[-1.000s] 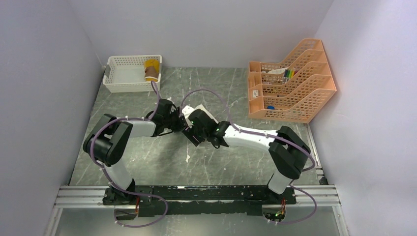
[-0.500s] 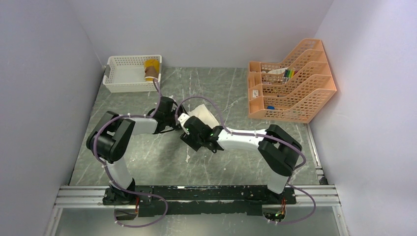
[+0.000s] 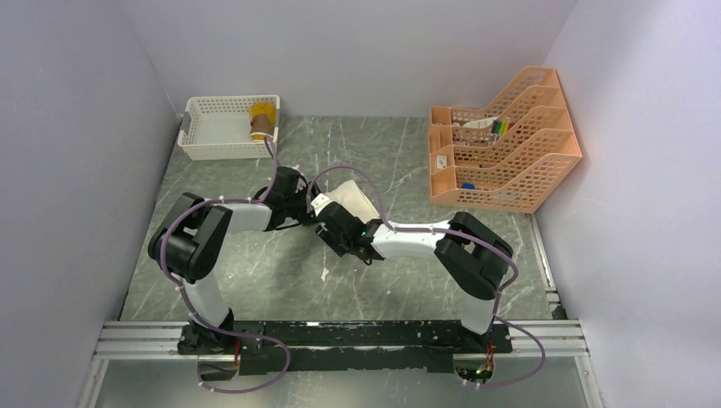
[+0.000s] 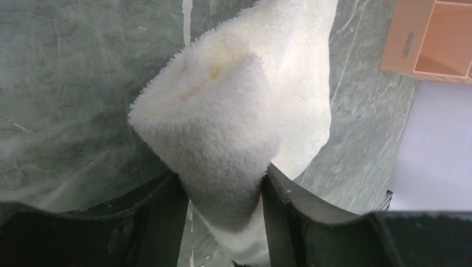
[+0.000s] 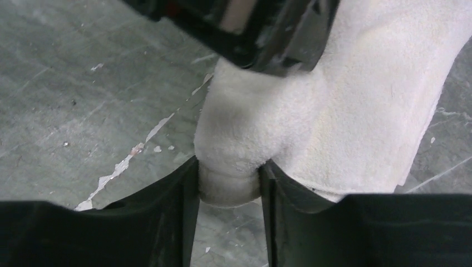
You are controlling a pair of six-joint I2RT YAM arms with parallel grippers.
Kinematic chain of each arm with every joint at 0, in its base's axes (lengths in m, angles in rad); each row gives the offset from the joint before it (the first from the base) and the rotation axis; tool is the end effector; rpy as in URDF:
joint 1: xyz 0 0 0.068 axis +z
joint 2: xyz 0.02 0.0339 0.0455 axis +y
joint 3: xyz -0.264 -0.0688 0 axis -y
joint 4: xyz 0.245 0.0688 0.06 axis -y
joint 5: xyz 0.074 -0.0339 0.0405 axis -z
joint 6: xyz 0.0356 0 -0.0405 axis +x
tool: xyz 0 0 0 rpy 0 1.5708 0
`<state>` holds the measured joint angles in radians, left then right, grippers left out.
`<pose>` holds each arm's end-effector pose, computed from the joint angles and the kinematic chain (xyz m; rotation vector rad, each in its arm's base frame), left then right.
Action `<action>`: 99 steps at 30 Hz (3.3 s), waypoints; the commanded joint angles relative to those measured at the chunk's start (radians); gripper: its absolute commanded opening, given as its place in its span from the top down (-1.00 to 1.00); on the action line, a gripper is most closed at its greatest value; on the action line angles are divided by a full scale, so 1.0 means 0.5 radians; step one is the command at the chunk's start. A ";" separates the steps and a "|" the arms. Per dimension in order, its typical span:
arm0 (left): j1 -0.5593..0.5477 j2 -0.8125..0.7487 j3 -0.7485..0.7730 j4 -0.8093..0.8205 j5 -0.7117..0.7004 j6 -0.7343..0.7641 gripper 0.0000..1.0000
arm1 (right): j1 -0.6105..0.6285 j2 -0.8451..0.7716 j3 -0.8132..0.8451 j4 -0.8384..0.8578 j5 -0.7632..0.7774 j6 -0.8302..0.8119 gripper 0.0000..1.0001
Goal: Roll the towels
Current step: Roll the towel at the center of the board.
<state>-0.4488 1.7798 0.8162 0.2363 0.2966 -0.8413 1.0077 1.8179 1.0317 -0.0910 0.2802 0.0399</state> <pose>0.3059 -0.1589 0.1329 -0.3188 2.4514 -0.9598 0.2055 0.3070 0.1553 -1.0100 2.1850 0.1410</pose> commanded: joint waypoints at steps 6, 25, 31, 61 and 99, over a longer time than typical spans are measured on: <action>0.021 -0.237 -0.023 -0.144 -0.050 0.032 -0.38 | -0.220 -0.034 -0.159 0.195 -0.314 0.243 0.60; 0.092 -0.420 -0.176 0.010 -0.091 -0.018 -0.65 | -1.019 -0.164 -0.534 0.882 -1.854 0.961 0.66; 0.063 -0.168 -0.092 0.237 0.004 -0.060 -0.62 | -1.095 -0.077 -0.520 0.906 -1.954 1.011 0.64; -0.079 0.384 -0.085 1.103 0.128 -0.341 -0.58 | -1.129 -0.016 -0.493 0.797 -2.003 0.921 0.24; -0.161 0.430 0.587 -0.225 -0.097 0.166 -0.50 | -0.402 -0.183 0.051 -0.076 -0.087 0.263 -0.07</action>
<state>-0.5278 1.9583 1.0801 0.1955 0.2337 -0.7956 0.8005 1.7046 1.0550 -0.1501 0.1715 0.1925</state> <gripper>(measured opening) 0.737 0.568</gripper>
